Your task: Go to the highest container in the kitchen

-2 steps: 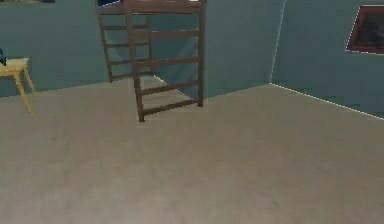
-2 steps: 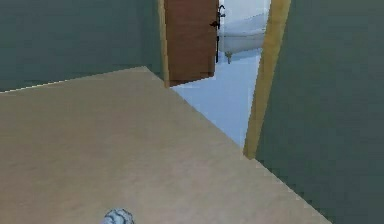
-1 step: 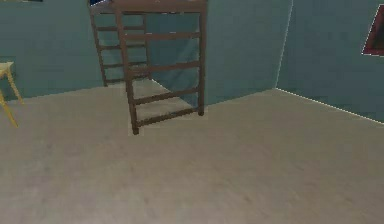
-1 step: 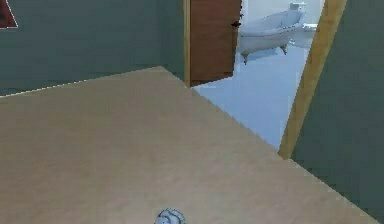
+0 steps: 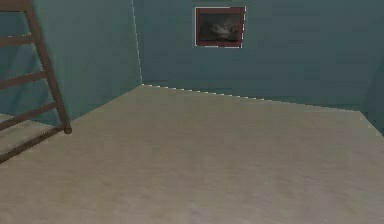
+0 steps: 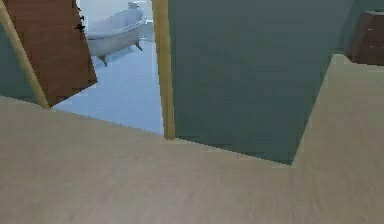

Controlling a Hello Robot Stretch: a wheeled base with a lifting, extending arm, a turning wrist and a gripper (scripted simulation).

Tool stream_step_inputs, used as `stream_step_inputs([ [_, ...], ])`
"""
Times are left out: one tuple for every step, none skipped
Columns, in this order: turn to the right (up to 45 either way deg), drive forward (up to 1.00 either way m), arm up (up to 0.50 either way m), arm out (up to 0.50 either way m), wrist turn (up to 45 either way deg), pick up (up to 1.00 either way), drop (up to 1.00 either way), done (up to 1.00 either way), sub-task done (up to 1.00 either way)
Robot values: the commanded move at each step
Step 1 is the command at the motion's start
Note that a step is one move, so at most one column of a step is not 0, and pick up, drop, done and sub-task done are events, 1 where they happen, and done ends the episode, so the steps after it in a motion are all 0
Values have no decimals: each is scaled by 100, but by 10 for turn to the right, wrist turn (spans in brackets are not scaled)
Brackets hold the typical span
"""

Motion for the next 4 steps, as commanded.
stream_step_inputs([
  [0, 100, 0, 0, 0, 0, 0, 0, 0],
  [60, 0, 0, 0, 0, 0, 0, 0, 0],
  [0, 5, 0, 0, 0, 0, 0, 0, 0],
  [450, 0, 0, 0, 0, 0, 0, 0, 0],
])
